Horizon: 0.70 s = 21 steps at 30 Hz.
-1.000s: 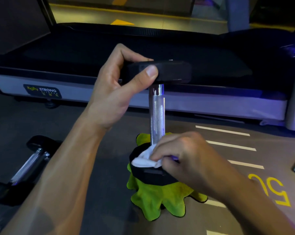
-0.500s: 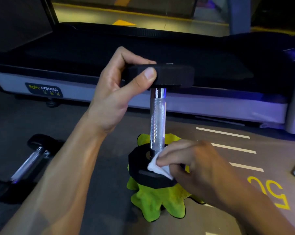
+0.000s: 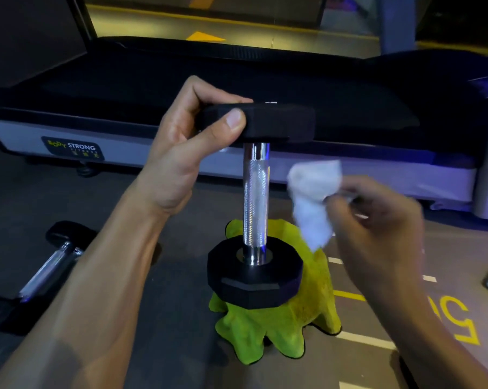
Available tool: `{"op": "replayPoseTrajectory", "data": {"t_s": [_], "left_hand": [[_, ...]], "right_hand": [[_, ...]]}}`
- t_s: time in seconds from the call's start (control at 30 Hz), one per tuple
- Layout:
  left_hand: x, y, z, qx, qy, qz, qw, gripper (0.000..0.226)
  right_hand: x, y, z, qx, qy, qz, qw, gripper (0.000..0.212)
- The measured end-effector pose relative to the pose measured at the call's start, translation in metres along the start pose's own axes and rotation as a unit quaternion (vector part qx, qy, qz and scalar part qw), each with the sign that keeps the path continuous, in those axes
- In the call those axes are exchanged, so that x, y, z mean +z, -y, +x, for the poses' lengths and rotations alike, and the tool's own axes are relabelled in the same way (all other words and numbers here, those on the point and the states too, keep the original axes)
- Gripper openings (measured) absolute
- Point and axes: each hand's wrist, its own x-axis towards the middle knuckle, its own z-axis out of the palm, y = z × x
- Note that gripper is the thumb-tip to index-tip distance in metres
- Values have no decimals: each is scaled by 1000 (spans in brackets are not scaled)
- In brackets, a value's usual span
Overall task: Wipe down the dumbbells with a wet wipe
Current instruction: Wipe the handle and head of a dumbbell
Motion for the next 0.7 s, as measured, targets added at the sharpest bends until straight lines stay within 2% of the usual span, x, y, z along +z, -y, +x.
{"op": "replayPoseTrajectory", "data": {"t_s": [0.03, 0.07, 0.17, 0.23, 0.33, 0.43, 0.5, 0.6, 0.63, 0.7], "left_hand": [[0, 0, 0, -3, -3, -1, 1000, 13], [0, 1, 1, -6, -6, -4, 1000, 15], [0, 2, 2, -11, -14, -5, 1000, 15], [0, 4, 2, -10, -16, 6, 1000, 13], [-2, 4, 2, -9, -18, 3, 1000, 9], [-1, 4, 2, -5, -12, 2, 1000, 11], [1, 4, 2, -6, -13, -1, 1000, 12], [1, 4, 3, -12, -14, 7, 1000, 13], [1, 4, 3, -14, -14, 7, 1000, 12], [-1, 5, 3, -16, -21, 1, 1000, 10]], "right_hand": [[2, -1, 4, -12, -43, -37, 998, 33], [7, -1, 4, -33, -44, -66, 996, 31], [30, -3, -8, -127, 77, -102, 984, 17], [38, -6, -15, -161, 151, -108, 969, 21], [35, -8, -12, -162, 256, -117, 946, 26], [31, -1, -3, -173, 323, -163, 916, 19], [30, 5, 9, -184, 275, -144, 933, 19], [36, 9, 29, -198, 96, -122, 968, 27], [39, 8, 28, -199, 69, -124, 970, 28], [44, 2, 13, -207, 90, -138, 964, 27]]}}
